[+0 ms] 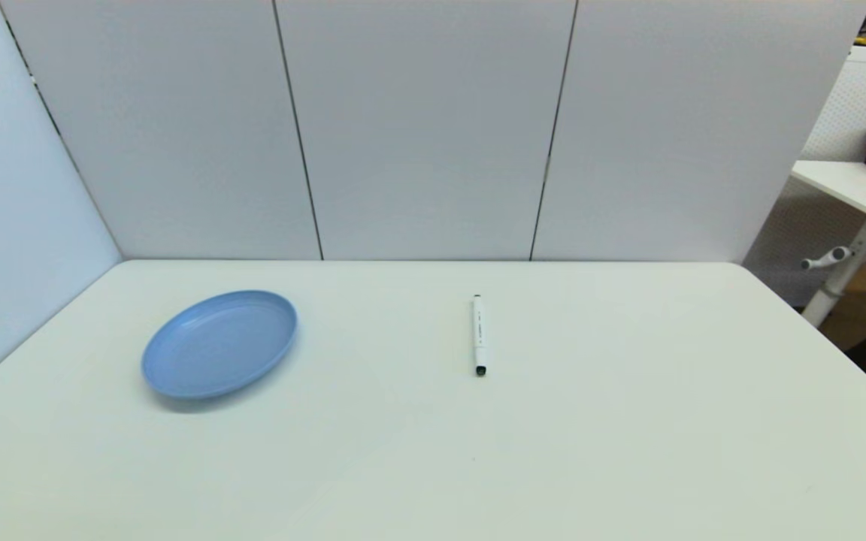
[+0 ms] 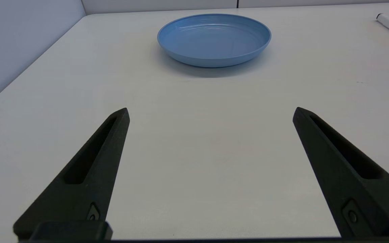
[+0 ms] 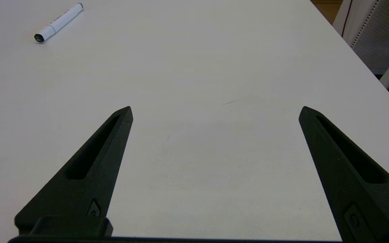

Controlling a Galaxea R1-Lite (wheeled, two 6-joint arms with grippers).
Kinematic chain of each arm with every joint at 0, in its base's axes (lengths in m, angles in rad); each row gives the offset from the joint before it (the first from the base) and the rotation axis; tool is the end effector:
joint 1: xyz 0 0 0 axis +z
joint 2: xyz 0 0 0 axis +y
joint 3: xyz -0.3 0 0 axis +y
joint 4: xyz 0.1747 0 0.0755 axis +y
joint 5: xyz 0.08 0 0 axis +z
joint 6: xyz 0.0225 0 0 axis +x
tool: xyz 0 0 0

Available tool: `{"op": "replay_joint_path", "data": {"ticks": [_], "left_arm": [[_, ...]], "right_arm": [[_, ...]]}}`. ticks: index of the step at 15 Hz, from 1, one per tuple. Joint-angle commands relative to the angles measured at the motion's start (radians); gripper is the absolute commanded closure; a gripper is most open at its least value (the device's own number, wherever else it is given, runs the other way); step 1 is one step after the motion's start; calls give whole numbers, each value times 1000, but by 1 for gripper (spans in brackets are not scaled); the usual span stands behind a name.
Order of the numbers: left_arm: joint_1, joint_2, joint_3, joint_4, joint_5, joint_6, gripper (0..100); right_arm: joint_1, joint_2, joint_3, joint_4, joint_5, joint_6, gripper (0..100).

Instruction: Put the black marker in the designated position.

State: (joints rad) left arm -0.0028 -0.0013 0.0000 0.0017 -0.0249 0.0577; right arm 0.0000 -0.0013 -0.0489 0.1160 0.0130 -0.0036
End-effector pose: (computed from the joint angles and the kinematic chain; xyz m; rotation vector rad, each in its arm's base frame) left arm -0.0229 -0.0005 0.0753 0.0577 -0.0004 -0.0277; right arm -0.0270 0.0003 0.0770 -0.0032 0.0658 0.0131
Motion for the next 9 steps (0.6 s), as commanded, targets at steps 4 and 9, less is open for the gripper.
{"op": "replay_joint_path", "data": {"ticks": [4,9], "left_arm": [[0,0,0,0,0,1,0],[1,0,0,0,0,1,0]], "right_arm": [[0,1,0,1,1,-1,0],[0,1,0,1,1,1,0]]}}
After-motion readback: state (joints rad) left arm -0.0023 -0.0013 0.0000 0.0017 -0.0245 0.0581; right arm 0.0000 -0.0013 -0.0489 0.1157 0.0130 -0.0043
